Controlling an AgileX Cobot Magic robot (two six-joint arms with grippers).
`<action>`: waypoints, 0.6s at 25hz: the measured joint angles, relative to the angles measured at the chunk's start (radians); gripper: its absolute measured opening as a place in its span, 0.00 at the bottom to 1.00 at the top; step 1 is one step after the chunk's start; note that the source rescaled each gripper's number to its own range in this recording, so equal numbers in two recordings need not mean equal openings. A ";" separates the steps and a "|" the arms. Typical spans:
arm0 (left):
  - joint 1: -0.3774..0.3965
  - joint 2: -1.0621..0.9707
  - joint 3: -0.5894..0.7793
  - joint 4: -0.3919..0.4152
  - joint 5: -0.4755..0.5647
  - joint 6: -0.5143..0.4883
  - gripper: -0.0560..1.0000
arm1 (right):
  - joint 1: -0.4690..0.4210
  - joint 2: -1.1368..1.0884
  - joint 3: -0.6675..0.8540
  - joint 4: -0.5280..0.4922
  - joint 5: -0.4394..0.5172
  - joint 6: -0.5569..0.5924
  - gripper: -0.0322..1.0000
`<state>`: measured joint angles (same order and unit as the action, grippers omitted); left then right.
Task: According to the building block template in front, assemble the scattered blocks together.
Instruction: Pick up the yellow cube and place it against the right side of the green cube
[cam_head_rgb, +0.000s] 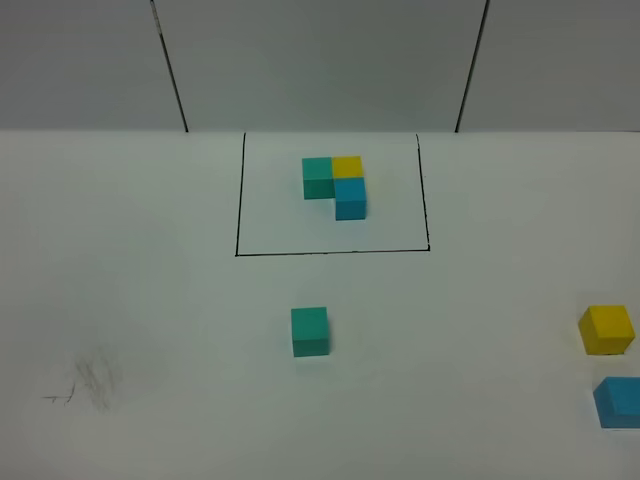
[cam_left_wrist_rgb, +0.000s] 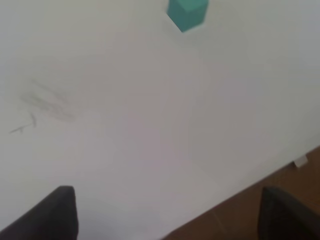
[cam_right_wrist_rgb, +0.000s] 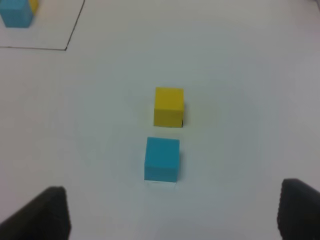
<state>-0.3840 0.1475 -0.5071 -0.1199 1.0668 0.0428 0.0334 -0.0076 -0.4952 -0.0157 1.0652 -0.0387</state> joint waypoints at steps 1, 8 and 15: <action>0.029 -0.024 0.000 0.001 0.000 0.000 0.62 | 0.000 0.000 0.000 0.000 0.000 0.000 0.72; 0.248 -0.148 0.002 0.001 0.000 0.000 0.62 | 0.000 0.000 0.000 0.000 0.000 0.000 0.72; 0.426 -0.153 0.002 0.001 0.000 0.000 0.62 | 0.000 0.000 0.000 0.000 0.000 0.000 0.72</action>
<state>0.0421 -0.0051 -0.5052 -0.1189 1.0668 0.0428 0.0334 -0.0076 -0.4952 -0.0157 1.0652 -0.0387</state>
